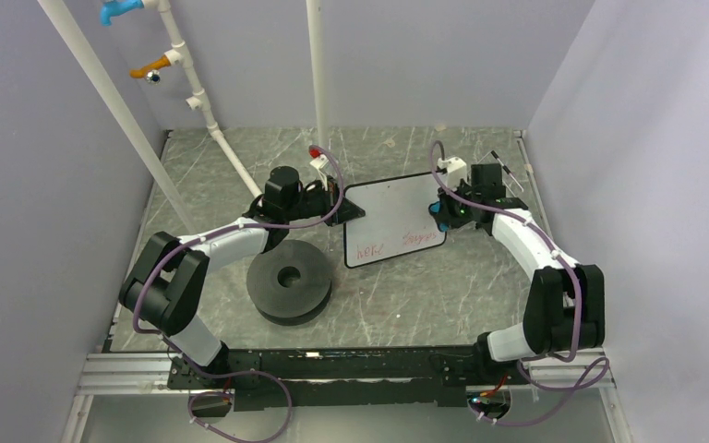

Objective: Erase the whiteboard
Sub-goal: Erase the whiteboard at the center of the board.

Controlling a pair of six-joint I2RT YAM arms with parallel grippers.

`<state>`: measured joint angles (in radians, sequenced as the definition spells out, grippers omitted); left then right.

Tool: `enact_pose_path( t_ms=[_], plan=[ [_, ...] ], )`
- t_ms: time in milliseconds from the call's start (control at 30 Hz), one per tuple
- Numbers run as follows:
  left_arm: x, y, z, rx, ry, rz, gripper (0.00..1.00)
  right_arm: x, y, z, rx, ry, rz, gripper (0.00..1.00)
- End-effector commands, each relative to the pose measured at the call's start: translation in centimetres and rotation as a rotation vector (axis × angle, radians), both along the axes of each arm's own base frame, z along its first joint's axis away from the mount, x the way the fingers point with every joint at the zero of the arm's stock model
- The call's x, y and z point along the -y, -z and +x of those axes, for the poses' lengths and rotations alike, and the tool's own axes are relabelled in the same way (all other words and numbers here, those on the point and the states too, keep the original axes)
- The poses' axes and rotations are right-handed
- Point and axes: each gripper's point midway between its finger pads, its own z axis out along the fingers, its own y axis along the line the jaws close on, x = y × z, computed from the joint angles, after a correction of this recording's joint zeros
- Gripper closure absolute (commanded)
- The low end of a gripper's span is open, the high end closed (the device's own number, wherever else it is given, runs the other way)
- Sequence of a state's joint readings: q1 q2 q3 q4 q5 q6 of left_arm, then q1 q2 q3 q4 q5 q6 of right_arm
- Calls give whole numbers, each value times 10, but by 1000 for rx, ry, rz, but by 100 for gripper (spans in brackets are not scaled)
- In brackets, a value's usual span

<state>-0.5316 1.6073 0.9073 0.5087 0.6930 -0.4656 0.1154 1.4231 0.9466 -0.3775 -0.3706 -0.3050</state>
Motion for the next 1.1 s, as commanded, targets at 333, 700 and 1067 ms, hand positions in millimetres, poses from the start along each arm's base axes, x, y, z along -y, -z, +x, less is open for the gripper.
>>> enact_pose_path(
  t_ms=[333, 700, 1067],
  plan=[
    [18, -49, -27, 107, 161, -96, 100, -41, -39, 11, 144, -111, 53, 100],
    [18, -51, -27, 112, 163, -94, 100, 16, -7, 22, 70, 24, -60, 100],
    [19, -52, -27, 104, 164, -103, 100, -63, 10, -39, -14, -409, -8, 100]
  ],
)
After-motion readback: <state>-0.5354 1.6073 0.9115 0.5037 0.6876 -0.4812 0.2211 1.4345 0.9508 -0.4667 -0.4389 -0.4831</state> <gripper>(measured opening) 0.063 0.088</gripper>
